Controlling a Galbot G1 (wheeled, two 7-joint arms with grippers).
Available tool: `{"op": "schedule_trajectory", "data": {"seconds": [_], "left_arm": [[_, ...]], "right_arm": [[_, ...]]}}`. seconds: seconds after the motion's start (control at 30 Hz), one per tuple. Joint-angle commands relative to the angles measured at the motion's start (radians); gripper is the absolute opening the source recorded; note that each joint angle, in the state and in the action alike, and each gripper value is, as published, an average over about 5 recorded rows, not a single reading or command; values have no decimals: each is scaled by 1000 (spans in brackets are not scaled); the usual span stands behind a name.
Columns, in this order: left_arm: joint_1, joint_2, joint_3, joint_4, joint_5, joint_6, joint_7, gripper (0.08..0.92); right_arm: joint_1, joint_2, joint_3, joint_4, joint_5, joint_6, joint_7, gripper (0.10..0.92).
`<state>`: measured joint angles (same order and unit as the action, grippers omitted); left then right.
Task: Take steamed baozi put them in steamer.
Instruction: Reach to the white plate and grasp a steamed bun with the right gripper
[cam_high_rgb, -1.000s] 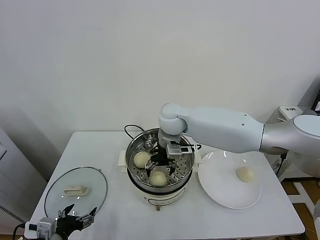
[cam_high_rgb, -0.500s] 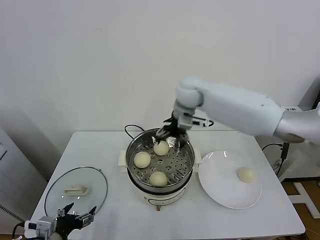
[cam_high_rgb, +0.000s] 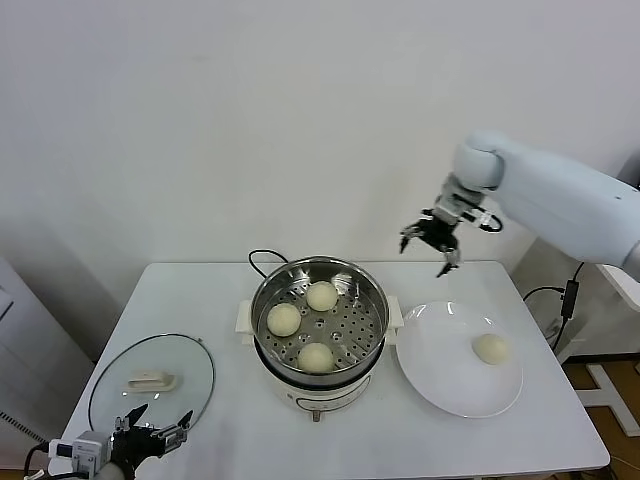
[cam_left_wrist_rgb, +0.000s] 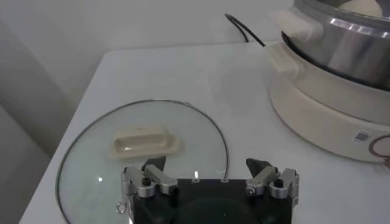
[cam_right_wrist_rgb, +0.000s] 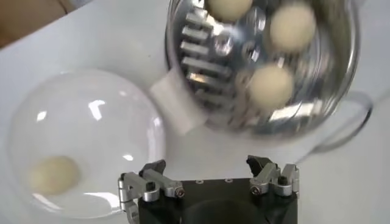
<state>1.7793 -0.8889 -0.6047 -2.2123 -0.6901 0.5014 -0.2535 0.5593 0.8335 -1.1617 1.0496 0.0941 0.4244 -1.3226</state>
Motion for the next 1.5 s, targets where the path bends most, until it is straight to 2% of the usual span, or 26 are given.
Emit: {"op": "schedule_trajectory", "data": {"seconds": [0.03,0.53,1.5], "left_arm": [[-2,0,-1,-2,-2,1,-1,823],[-7,-3,1,1,-4,2,-1,823],[-4,-6,4,7,-5,3,0,823]], "right_arm": [[-74,-144,-3,-127,34,-95,-7,823],[-304,-178,63,-165,-11,-107,80,823],[-490,-81,221,-264,-175,-103,177,820]]}}
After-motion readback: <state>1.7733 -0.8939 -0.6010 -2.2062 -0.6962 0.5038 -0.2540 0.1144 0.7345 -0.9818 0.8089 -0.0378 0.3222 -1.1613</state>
